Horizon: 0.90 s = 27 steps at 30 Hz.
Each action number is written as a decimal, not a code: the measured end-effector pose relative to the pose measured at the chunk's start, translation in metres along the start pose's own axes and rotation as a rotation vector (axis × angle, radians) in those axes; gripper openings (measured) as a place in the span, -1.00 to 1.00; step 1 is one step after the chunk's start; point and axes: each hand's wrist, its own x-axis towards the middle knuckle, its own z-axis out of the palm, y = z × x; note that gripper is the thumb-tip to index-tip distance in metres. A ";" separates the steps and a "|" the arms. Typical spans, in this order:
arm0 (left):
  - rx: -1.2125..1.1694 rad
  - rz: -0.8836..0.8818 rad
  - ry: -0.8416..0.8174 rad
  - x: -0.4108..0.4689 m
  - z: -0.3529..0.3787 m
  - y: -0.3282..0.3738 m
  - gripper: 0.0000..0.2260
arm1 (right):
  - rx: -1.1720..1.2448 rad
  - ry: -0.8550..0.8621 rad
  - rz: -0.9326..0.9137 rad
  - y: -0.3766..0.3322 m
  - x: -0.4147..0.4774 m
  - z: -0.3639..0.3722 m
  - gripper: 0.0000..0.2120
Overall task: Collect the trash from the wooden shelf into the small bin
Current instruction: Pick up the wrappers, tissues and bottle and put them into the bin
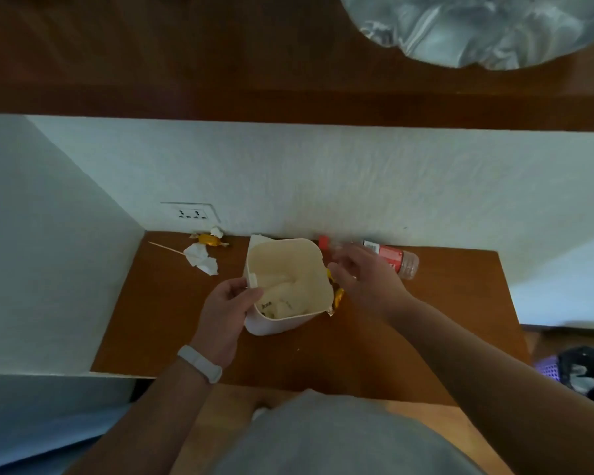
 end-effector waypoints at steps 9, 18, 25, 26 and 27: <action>-0.092 0.004 0.129 -0.012 -0.029 -0.002 -0.83 | -0.453 -0.447 0.041 0.073 0.015 0.051 -0.57; -0.163 0.029 0.221 -0.028 -0.035 -0.003 -0.83 | -0.716 -0.592 -0.107 0.098 0.018 0.060 -0.50; -0.147 0.038 0.182 -0.028 -0.019 -0.005 -0.83 | -0.692 -0.518 -0.088 0.091 0.012 0.047 -0.69; -0.141 0.039 0.172 -0.028 -0.017 -0.005 -0.84 | -0.681 -0.497 -0.080 0.090 0.010 0.045 -0.71; -0.133 0.042 0.162 -0.028 -0.017 -0.005 -0.85 | -0.672 -0.476 -0.076 0.087 0.008 0.043 -0.71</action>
